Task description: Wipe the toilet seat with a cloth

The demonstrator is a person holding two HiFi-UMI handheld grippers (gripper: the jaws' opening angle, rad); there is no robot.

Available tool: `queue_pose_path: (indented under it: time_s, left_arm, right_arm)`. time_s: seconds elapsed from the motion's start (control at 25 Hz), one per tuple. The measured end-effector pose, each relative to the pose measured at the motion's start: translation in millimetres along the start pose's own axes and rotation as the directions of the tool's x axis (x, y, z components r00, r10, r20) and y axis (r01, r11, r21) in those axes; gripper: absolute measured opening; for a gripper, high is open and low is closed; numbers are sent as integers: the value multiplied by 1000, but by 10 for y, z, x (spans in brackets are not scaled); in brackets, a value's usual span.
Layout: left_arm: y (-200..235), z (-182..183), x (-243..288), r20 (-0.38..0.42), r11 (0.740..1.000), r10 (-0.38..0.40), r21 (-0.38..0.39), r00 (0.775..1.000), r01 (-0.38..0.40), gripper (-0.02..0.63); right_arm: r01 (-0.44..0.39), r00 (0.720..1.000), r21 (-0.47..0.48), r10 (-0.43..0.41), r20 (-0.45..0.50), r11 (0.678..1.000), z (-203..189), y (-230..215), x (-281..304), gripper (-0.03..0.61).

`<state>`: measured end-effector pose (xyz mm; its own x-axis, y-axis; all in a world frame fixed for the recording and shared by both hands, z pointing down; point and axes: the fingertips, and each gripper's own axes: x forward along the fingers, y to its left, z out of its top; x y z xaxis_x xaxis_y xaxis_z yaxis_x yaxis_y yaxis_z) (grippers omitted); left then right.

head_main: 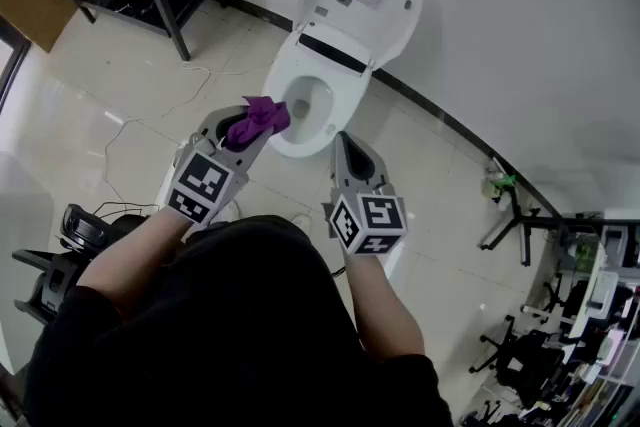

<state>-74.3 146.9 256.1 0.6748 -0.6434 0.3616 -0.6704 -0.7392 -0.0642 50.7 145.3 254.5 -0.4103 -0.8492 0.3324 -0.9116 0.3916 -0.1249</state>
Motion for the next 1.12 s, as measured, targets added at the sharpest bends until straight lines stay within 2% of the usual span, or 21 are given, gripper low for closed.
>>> queue_pose_path:
  time_s: [0.28,0.76,0.92,1.12]
  left_arm:
    - [123,13,79,3,1000,-19,17,1000,19,100]
    - [141,-218,650,-112,996,93,1,989,-94,100]
    - [183,-367,894,-155,996,85,-1,984,-86,100]
    - [413,-632,1441,-214,999,43,-7,976,-46,100]
  right_arm:
    - [23,1000,0,-23,3,1000,70,-7,93,17]
    - [-88,996,-9,87,-35,996,-71,-566,235,15]
    - [-98,994,-2,97,-51,995,-162,-668,345,15]
    - [-79,994,11,80,-76,997,-259,-887,711,15]
